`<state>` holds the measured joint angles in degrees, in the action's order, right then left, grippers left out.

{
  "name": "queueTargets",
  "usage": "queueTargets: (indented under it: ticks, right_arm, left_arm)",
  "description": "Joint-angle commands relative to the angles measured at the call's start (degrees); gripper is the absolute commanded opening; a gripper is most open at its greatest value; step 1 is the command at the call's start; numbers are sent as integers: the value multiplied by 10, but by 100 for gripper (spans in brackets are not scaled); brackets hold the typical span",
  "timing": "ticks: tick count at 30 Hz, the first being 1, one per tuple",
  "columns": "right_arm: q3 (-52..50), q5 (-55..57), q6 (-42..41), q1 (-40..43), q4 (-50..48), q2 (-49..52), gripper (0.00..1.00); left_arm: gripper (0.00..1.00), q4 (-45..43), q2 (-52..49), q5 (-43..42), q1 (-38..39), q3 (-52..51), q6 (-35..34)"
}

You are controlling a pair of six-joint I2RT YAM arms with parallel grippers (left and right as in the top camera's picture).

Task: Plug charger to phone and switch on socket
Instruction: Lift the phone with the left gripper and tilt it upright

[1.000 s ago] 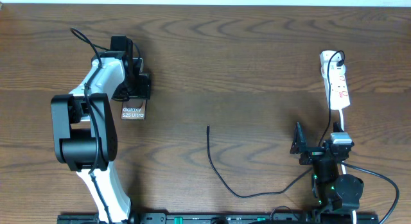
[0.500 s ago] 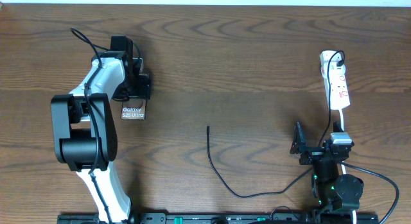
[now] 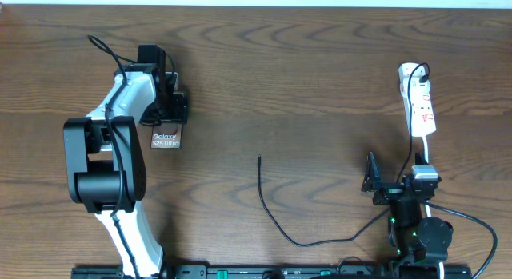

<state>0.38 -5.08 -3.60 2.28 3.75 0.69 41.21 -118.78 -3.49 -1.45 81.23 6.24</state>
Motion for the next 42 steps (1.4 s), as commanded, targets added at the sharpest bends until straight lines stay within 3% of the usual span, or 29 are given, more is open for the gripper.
queueTargets:
  ticks: [1, 19, 27, 35, 42]
  right_arm:
    - [0, 5, 7, -4, 3, -3, 99]
    - [0, 5, 7, -4, 3, -3, 99]
    - [0, 4, 7, -4, 3, -3, 99]
    - [0, 4, 7, -4, 3, -3, 99]
    - [0, 4, 7, -4, 3, -3, 99]
  left_arm:
    - [7, 0, -16, 11, -2, 3, 2]
    - [7, 1, 118, 9, -2, 12, -10]
    - [8, 20, 205, -42, -2, 12, -14]
    - [8, 35, 260, -98, -2, 12, -138]
    - [7, 35, 273, -206, -4, 12, -238]
